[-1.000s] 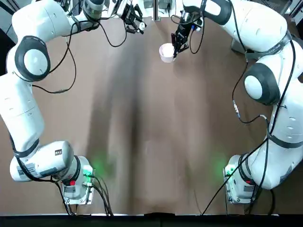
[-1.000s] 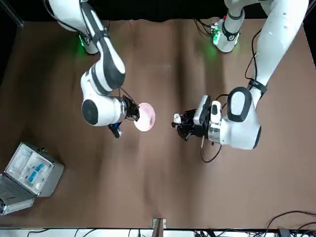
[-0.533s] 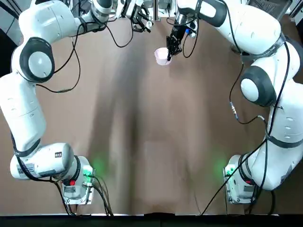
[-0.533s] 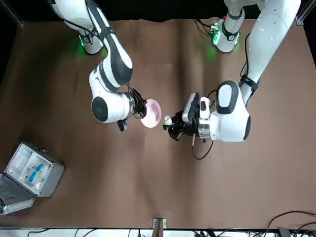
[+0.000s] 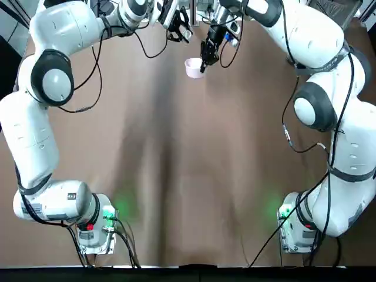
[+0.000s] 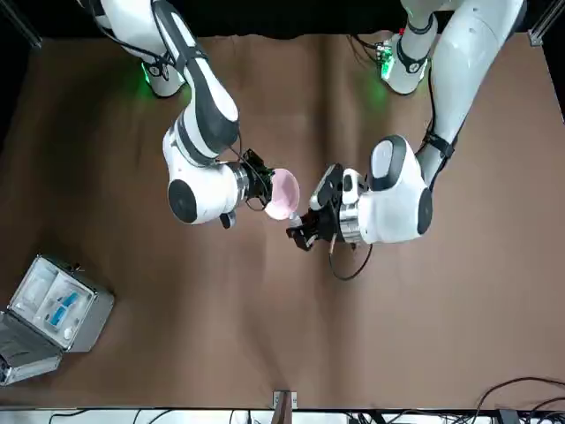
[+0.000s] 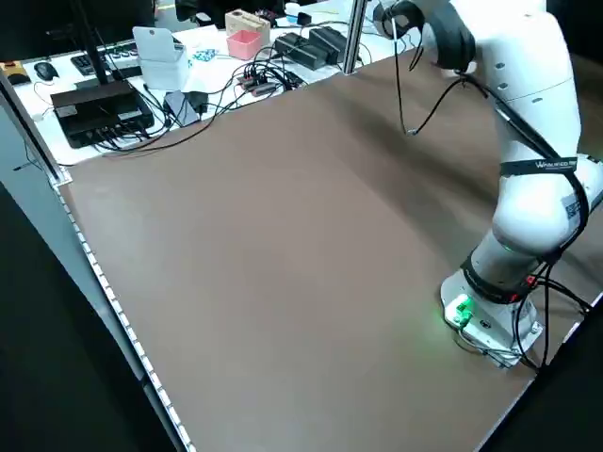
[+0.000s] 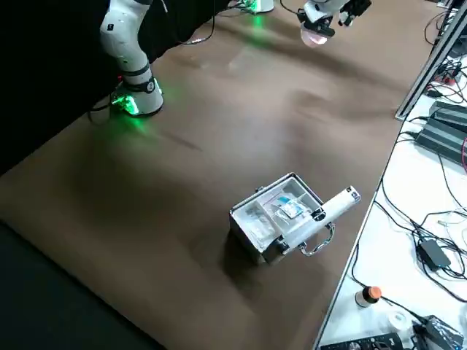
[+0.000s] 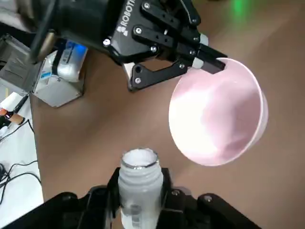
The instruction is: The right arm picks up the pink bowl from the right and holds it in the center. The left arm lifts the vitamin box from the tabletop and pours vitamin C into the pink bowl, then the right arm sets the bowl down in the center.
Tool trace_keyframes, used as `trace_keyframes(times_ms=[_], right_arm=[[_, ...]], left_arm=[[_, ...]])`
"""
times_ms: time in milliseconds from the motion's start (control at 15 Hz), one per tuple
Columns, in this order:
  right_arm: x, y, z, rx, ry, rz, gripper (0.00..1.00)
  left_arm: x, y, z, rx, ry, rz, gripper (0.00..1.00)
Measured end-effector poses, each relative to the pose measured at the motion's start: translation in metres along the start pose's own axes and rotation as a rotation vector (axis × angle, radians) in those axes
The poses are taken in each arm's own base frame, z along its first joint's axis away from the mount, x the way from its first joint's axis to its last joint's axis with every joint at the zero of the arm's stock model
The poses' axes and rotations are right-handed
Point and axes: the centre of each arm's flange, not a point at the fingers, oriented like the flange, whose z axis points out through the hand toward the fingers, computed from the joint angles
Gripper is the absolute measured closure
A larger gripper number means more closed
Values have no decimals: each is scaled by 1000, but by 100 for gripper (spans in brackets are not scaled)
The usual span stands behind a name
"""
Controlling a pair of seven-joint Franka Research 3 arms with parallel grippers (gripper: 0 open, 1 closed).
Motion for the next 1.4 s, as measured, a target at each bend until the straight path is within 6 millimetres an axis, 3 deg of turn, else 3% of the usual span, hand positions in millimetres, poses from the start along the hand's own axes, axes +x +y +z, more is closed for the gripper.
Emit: trace_keyframes(times_ms=[400, 733, 1133, 1400], right_arm=[[3, -10, 7, -5, -24, 33, 98], [-2, -9, 1, -3, -40, 26, 98], [-9, -9, -8, 8, -87, 23, 98], [-8, -10, -8, 7, -91, 27, 98]], left_arm=[[25, -9, 4, -11, -115, 78, 64], [32, -10, -1, -40, -234, 181, 64], [56, -8, 21, -40, -293, 268, 64], [58, -9, 19, -80, -378, 361, 64]])
